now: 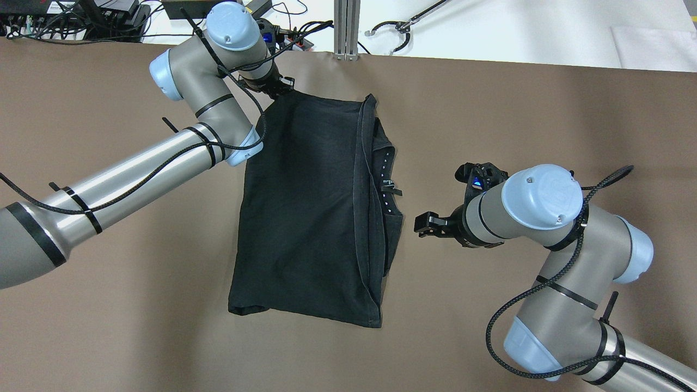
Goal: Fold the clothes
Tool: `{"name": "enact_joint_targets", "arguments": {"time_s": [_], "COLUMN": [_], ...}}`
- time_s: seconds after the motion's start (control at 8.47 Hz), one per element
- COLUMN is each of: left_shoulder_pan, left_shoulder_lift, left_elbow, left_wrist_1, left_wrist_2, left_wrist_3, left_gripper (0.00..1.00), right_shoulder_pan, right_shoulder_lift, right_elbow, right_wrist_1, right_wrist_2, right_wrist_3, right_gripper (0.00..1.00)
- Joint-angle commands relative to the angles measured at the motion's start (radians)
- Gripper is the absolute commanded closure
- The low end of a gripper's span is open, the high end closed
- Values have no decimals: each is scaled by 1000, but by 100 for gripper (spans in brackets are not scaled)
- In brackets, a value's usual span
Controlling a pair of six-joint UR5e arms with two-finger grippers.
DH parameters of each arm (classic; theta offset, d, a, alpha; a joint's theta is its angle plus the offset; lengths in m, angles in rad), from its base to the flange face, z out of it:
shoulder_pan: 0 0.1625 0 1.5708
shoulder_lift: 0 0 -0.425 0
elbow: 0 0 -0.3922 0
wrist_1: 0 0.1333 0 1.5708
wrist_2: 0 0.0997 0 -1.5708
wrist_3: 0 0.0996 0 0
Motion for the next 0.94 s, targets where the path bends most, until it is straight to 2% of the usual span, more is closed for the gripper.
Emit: {"name": "enact_joint_targets", "arguments": {"time_s": [0.0,0.12,0.24,0.35,0.47,0.83], "left_shoulder_pan": [4,-2,-29,-84,-116,-111], "left_shoulder_lift": [-22,-5,39,65,99,211], "left_elbow": [23,11,-62,-107,-147,-268], "left_wrist_1": [-13,-37,-38,-31,-28,-31], "left_wrist_2": [15,17,0,-102,-162,-161], "left_wrist_3": [7,24,46,46,46,46], "left_gripper": [78,6,6,6,6,6], "right_shoulder_pan": [-5,-5,-5,-5,-2,36], "right_shoulder_lift": [4,17,45,92,143,380], "right_elbow": [-10,-10,-21,-67,-137,-465], "right_wrist_1": [0,0,0,-2,0,1], "right_wrist_2": [0,-2,-2,-2,-2,-43], "right_wrist_3": [-1,-1,-1,4,2,-13], "right_gripper": [6,6,6,6,6,6]}}
